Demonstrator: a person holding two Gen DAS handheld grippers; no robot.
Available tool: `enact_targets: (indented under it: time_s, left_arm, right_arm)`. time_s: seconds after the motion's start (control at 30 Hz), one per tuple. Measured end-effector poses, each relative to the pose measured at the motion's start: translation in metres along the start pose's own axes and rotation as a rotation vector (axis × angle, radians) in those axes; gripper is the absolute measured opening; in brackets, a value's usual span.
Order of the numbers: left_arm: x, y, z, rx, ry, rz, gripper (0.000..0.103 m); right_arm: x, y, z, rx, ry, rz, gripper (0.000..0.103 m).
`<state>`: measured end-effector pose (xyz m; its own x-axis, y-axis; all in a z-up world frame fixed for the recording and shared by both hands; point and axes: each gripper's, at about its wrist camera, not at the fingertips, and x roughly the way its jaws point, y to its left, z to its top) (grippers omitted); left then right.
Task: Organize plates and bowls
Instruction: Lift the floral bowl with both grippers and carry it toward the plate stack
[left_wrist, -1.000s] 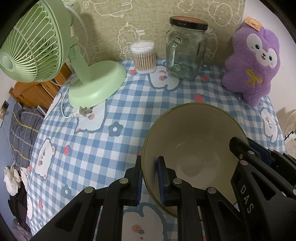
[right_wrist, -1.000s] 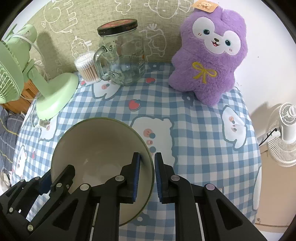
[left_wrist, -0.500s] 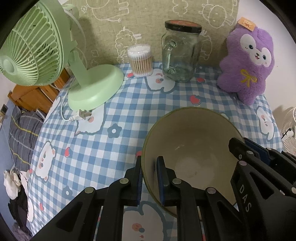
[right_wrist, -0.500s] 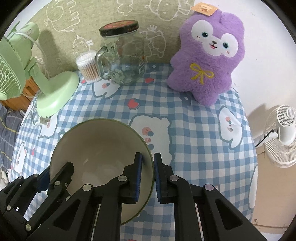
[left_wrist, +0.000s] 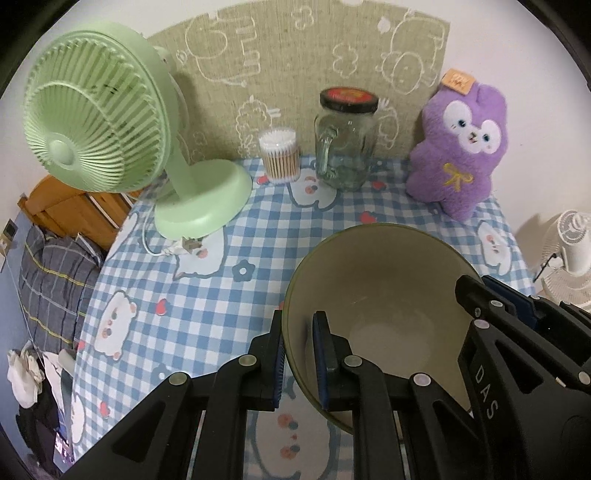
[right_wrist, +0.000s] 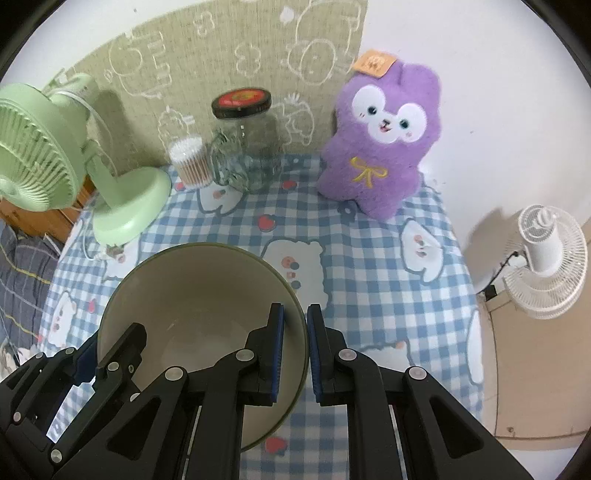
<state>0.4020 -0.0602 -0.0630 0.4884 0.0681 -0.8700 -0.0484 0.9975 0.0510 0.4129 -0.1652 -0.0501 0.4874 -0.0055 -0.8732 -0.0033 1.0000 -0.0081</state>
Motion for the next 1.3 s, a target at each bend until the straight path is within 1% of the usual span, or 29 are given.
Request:
enact_targets:
  time_s: [0.23,0.63,0.97,1.3]
  left_arm:
    - [-0.040,0.013,-0.011,0.022,-0.044,-0.018,0.011]
    - [-0.097,0.038,-0.049,0.050,-0.089,-0.037,0.011]
    - [-0.130,0.058,-0.087,0.077,-0.122,-0.063,0.011]
    - [-0.140,0.067,-0.128,0.110,-0.118,-0.091,0.011]
  right_arm:
    - [-0.044,0.008,-0.016,0.024,-0.035,-0.013,0.016]
    - [-0.108,0.028,-0.064,0.058,-0.073,-0.035,0.016]
    - [-0.140,0.041,-0.105,0.089,-0.092,-0.060,0.016]
    - [-0.152,0.048,-0.150,0.113,-0.086,-0.085,0.016]
